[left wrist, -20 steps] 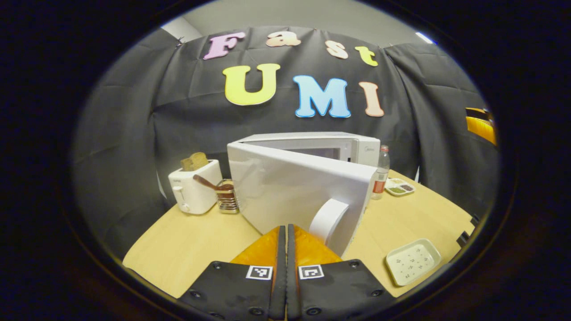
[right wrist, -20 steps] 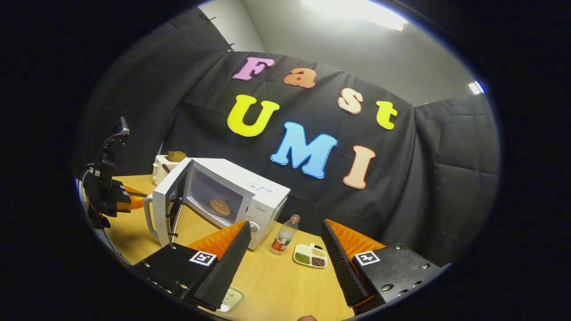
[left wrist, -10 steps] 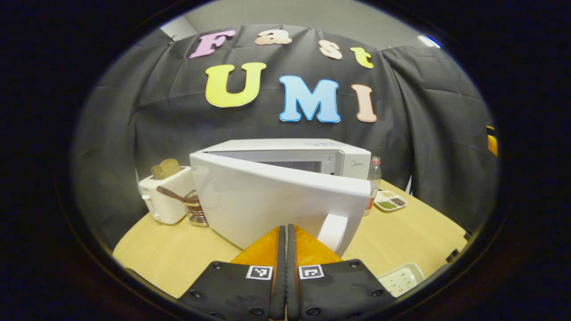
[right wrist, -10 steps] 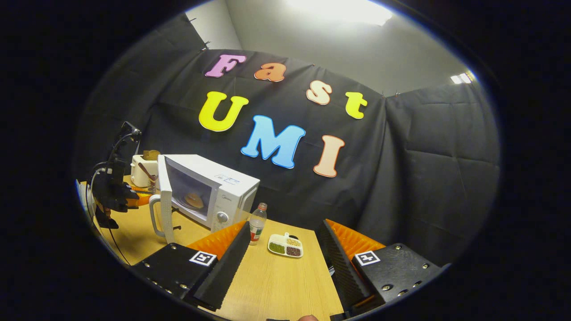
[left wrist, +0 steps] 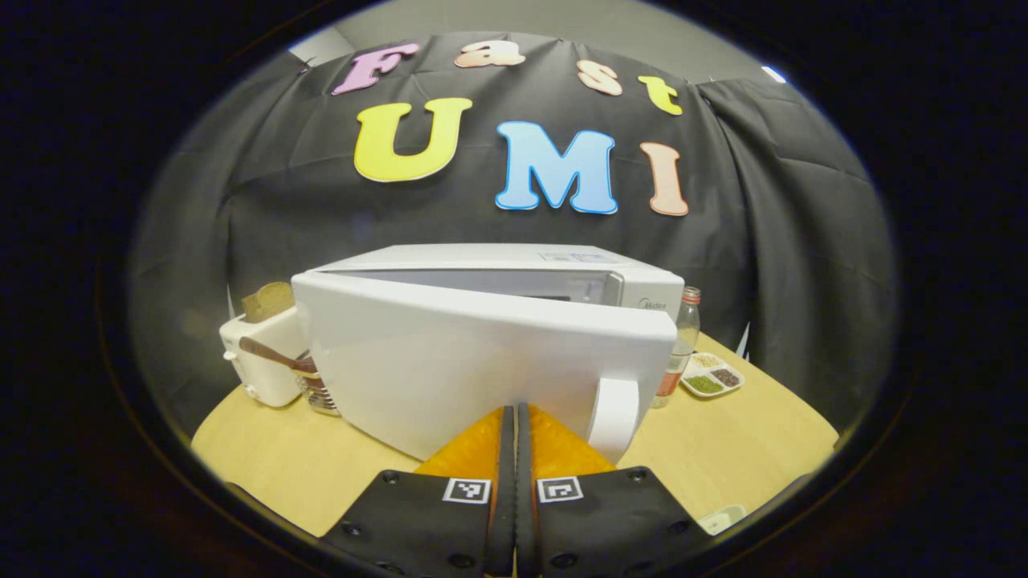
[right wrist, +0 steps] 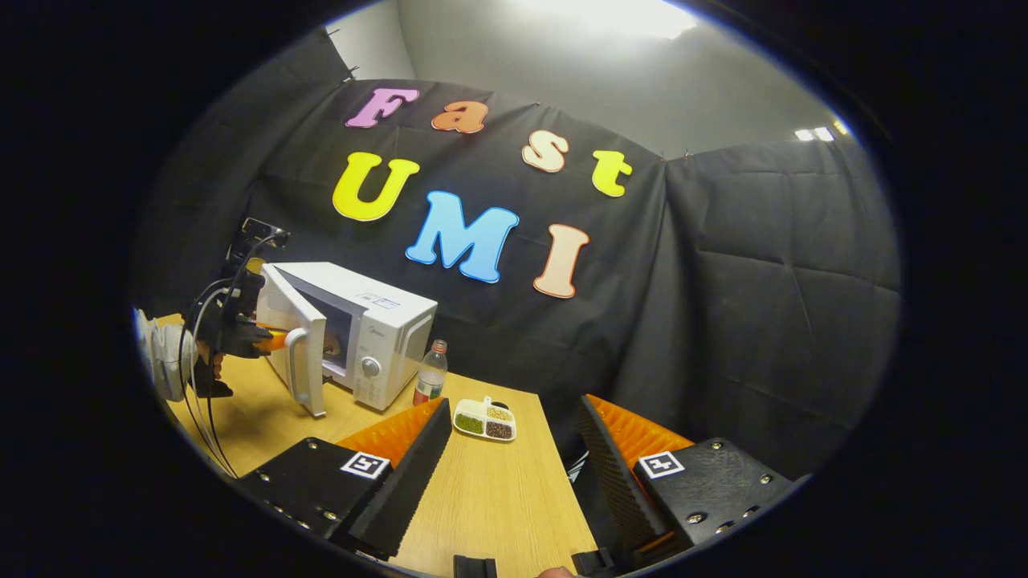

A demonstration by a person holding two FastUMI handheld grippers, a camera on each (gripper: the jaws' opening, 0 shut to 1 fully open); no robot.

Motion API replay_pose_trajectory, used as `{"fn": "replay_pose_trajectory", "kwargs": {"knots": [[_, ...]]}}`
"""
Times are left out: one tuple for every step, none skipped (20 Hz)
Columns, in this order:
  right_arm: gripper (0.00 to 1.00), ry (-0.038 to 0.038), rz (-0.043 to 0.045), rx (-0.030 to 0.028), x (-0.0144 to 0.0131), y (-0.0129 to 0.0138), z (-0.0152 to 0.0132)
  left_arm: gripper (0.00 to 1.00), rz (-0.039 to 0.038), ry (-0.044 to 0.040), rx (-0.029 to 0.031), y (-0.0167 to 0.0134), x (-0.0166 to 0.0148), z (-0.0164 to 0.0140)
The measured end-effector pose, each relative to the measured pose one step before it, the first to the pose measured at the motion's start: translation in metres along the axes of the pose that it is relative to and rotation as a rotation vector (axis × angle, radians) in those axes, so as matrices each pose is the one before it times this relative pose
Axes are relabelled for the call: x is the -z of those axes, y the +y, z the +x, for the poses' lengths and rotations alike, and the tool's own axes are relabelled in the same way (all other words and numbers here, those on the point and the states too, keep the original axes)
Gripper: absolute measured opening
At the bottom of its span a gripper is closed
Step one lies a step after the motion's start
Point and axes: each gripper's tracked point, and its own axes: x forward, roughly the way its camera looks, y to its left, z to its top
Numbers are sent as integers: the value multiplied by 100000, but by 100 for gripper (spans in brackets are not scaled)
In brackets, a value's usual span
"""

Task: Open the microwave oven with the left hand, put the food in, and close the microwave oven.

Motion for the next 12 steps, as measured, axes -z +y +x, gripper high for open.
{"fn": "replay_pose_trajectory", "kwargs": {"knots": [[97,500,517,778,185,-468,-33,7,-663,207,-9,-339,-114,516],[97,240,488,846,20,-373,-87,7,-533,51,-104,-225,-192,458],[97,479,343,626,121,-346,-71,7,-319,-149,-175,-172,-338,329],[97,557,249,459,447,-243,72,7,315,131,-129,-166,-46,587],[97,624,319,498,233,-429,-26,7,636,24,-306,-140,-181,529],[97,644,615,-33,150,-220,-27,7,876,336,-95,-76,-38,545],[97,497,573,-266,160,79,-43,7,919,-225,-48,-118,-247,490],[97,307,96,-335,22,171,142,7,1021,-121,-276,-46,-205,480],[97,150,-401,-223,-58,50,230,7,727,-34,-43,-101,-225,376],[97,16,-490,-70,-36,-112,194,7,674,-103,-165,28,-227,429],[97,145,-108,-542,98,102,-91,7,352,223,-726,55,-146,465],[97,72,94,-854,-63,194,63,7,-590,-262,-692,2,-298,322]]}}
